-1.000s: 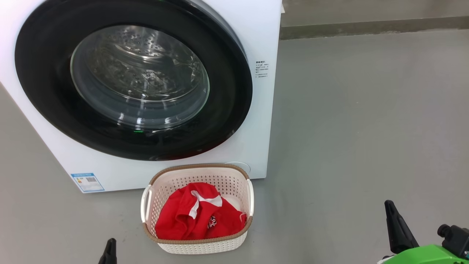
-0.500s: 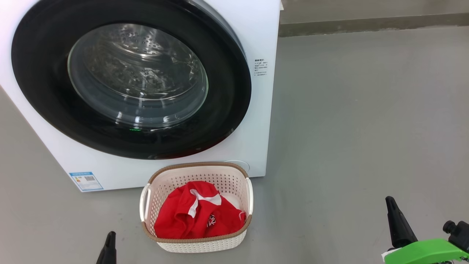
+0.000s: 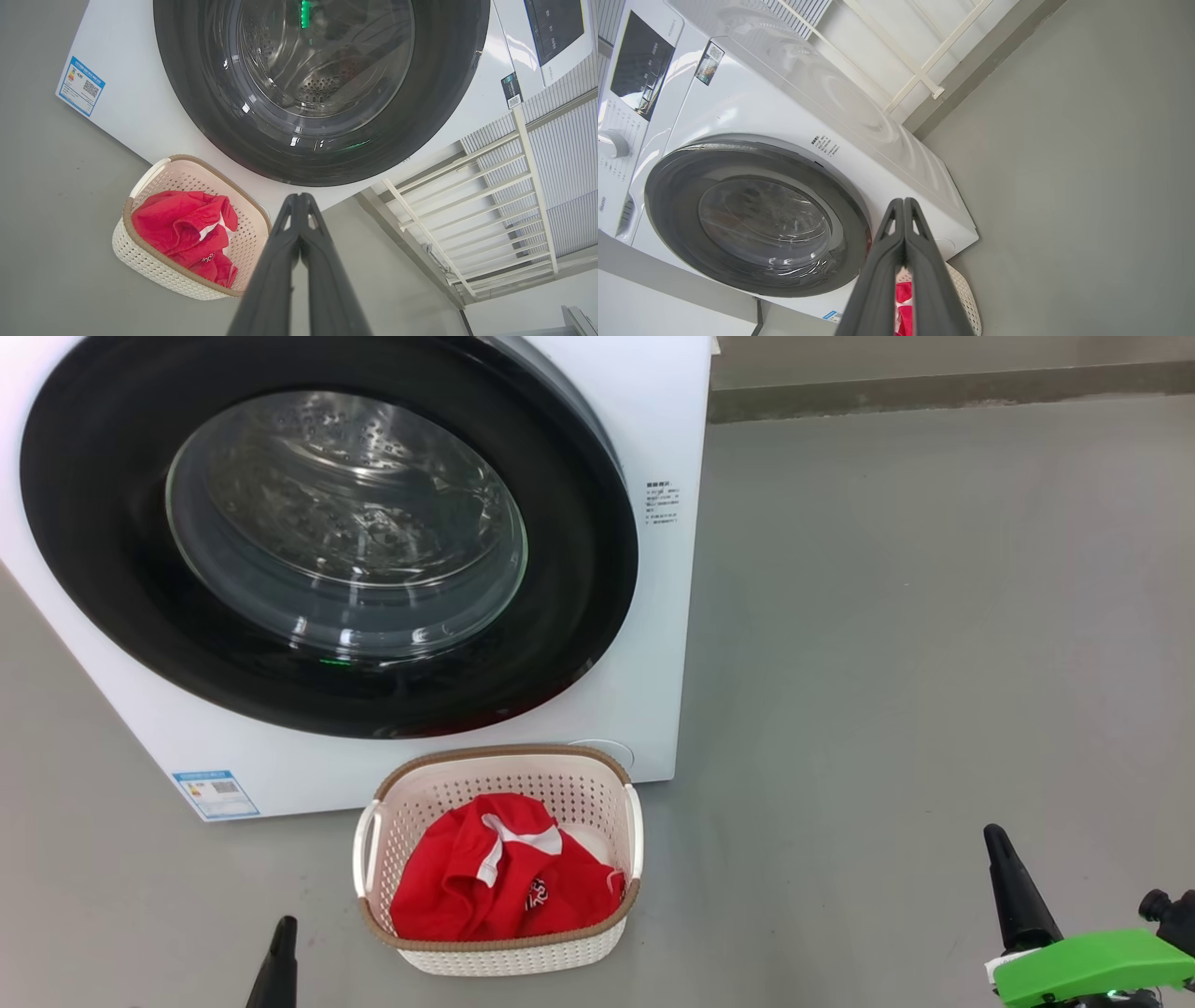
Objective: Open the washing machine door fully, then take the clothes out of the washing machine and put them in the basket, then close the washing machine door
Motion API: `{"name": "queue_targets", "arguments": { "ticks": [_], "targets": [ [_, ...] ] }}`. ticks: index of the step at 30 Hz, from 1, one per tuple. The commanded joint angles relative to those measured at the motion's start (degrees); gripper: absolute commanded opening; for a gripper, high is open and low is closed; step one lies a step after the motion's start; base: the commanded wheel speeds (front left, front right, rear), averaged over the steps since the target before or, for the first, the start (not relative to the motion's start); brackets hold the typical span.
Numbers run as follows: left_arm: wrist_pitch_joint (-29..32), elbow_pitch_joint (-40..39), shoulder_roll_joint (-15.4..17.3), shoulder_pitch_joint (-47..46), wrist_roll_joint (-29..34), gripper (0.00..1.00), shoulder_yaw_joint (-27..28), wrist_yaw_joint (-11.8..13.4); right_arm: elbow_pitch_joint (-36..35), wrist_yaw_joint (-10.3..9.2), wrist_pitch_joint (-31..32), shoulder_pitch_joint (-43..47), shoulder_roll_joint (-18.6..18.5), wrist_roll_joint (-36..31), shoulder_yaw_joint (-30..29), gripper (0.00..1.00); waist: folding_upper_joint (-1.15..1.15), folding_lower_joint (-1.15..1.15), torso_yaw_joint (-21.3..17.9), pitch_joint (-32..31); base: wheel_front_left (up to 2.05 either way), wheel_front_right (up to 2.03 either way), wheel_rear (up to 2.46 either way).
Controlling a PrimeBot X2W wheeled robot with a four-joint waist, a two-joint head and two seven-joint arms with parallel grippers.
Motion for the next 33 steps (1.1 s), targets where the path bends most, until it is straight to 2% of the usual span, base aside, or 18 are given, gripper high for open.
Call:
{"name": "queue_targets", "arguments": {
  "ticks": [1,33],
  "targets": [
    [0.47,-1.07,0.66,-3.01,-2.32,0.0,1.26,-0.23,-1.36,-0.03,0.5,-2.94,-0.94,2.39,0.38,0.0,0.0,-0.01,-0.04,0.07,0.0,0.0,0.0],
    [5.51,0.11,0.8,-6.68,-22.15,0.0,1.71,-0.33,-0.76,-0.04,5.72,-5.97,-1.45,22.45,0.28,0.0,0.0,-0.01,-0.5,1.1,0.0,0.0,0.0]
  ]
}}
